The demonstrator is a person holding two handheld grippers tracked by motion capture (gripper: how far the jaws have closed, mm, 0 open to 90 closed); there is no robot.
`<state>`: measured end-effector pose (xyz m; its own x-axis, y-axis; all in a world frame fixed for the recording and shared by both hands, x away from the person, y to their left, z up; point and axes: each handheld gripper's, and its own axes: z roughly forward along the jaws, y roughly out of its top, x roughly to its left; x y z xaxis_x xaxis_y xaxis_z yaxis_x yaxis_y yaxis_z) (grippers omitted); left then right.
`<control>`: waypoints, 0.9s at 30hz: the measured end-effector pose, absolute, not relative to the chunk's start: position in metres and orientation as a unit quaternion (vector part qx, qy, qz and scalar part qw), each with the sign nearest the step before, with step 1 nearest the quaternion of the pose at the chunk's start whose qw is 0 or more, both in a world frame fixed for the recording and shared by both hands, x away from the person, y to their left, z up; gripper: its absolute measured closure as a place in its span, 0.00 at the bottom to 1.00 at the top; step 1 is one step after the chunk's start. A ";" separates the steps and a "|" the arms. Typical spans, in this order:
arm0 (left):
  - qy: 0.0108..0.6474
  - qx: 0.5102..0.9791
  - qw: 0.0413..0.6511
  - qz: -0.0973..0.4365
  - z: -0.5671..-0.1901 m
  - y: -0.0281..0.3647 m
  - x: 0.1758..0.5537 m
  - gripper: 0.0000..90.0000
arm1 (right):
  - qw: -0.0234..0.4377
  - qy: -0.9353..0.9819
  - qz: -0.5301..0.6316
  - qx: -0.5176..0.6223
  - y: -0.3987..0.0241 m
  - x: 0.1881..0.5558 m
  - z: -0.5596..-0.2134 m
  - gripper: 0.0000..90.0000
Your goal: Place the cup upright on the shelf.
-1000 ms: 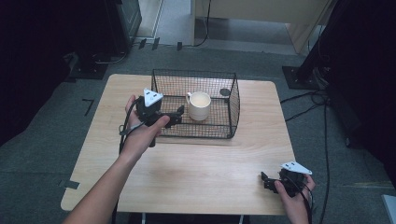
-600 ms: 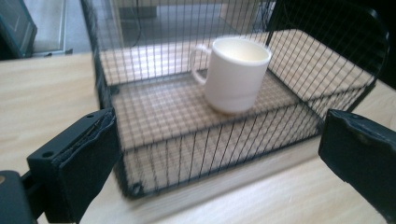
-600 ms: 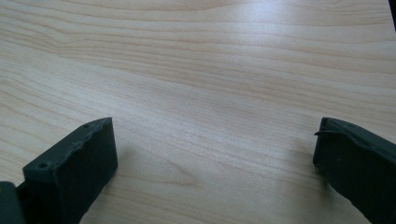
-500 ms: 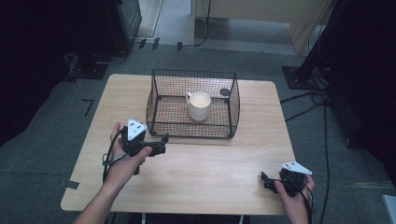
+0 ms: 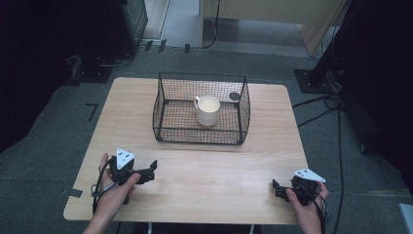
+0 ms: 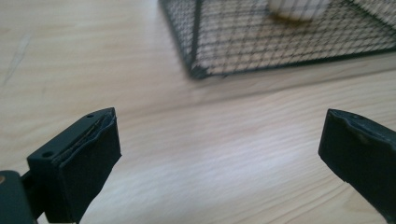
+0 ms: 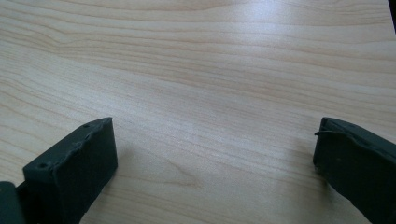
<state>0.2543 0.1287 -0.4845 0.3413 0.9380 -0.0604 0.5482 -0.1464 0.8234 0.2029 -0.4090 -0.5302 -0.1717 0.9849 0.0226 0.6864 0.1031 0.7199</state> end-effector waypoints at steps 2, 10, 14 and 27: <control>0.524 0.716 0.387 0.250 -0.490 0.135 0.253 0.00 | 0.244 0.701 0.306 0.596 -0.409 0.203 -0.530 0.00; 0.538 0.720 0.355 0.258 -0.509 0.154 0.247 0.00 | 0.244 0.701 0.306 0.596 -0.409 0.203 -0.530 0.00; 0.548 0.720 0.348 0.248 -0.518 0.161 0.245 0.00 | 0.244 0.701 0.306 0.596 -0.409 0.203 -0.530 0.00; 0.550 0.747 0.297 0.228 -0.523 0.169 0.245 0.00 | 0.245 0.699 0.305 0.599 -0.409 0.202 -0.530 0.00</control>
<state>0.2451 0.1692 -0.5225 0.2905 0.9568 0.0139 0.6865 -0.2185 0.6935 0.2023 -0.4090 -0.5302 -0.1628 0.9864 0.0226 0.6878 0.0971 0.7193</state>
